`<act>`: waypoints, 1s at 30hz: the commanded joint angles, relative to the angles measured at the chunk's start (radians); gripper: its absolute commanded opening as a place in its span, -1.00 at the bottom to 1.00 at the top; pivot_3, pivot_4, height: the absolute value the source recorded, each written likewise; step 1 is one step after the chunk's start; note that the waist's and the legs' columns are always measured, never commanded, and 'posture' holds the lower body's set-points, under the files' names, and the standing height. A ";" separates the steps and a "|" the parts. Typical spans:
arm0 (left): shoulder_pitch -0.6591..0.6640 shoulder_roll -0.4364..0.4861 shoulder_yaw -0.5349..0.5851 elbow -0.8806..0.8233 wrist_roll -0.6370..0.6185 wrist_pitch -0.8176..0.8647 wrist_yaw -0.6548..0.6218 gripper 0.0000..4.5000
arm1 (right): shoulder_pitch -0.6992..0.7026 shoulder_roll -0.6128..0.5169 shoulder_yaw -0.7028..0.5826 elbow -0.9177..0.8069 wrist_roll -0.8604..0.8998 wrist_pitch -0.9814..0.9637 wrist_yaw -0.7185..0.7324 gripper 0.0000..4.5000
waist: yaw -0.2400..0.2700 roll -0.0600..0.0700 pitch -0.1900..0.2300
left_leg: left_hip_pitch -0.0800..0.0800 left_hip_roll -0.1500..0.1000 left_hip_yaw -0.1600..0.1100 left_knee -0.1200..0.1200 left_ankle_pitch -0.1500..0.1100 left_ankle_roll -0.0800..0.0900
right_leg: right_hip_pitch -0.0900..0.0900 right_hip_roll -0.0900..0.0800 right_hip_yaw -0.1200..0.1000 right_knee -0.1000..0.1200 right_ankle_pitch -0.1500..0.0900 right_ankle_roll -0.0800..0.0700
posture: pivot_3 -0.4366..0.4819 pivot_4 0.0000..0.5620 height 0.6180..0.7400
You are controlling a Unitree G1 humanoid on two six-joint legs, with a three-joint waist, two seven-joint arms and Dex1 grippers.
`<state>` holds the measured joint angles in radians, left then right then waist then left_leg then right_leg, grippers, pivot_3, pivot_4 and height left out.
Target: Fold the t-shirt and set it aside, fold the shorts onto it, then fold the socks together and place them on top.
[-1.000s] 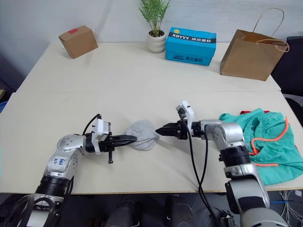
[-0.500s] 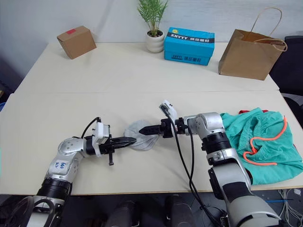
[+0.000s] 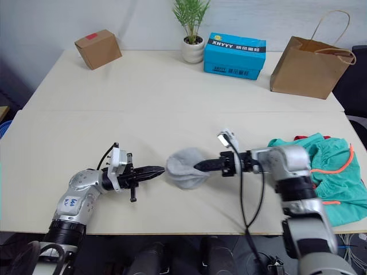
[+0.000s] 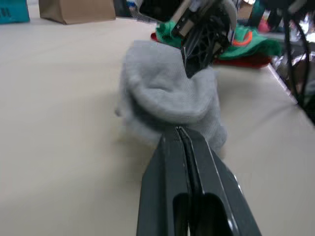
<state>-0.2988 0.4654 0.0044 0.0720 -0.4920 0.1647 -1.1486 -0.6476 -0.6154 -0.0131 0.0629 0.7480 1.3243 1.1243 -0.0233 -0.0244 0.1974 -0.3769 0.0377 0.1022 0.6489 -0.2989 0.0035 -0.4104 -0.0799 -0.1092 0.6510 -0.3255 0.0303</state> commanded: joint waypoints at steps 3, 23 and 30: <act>0.092 0.082 0.041 -0.277 -0.147 0.159 -0.017 -0.20 | 0.119 -0.270 -0.305 -0.274 0.196 0.103 0.053 -1.00 | -0.004 0.000 0.000 | 0.001 0.000 0.000 -0.001 0.000 0.000 | 0.001 0.000 0.000 -0.002 0.000 0.000 | -0.05 -0.47 1.00; 0.136 0.093 0.028 -0.375 -0.175 0.216 0.017 0.99 | -0.141 -0.694 0.102 0.834 -0.547 -0.738 0.384 -1.00 | -0.007 0.006 0.003 | 0.004 0.000 0.008 -0.001 0.004 -0.006 | 0.001 0.004 0.006 -0.006 0.003 0.001 | -0.05 -0.47 1.00; 0.209 0.148 0.104 -0.435 -0.176 0.188 0.033 0.99 | -0.225 -0.591 0.102 1.040 -0.660 -0.924 0.264 -1.00 | -0.003 0.007 0.004 | 0.003 0.001 0.008 0.000 0.005 -0.007 | 0.000 0.004 0.007 -0.005 0.003 0.001 | -0.05 -0.47 1.00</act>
<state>-0.1011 0.6028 0.0683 -0.3125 -0.6610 0.3786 -1.1205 -0.8529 -1.1840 0.1084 1.0774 0.1105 0.4174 1.3832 -0.0259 -0.0170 0.2014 -0.3738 0.0383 0.1106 0.6486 -0.2944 -0.0037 -0.4101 -0.0761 -0.1024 0.6456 -0.3224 0.0314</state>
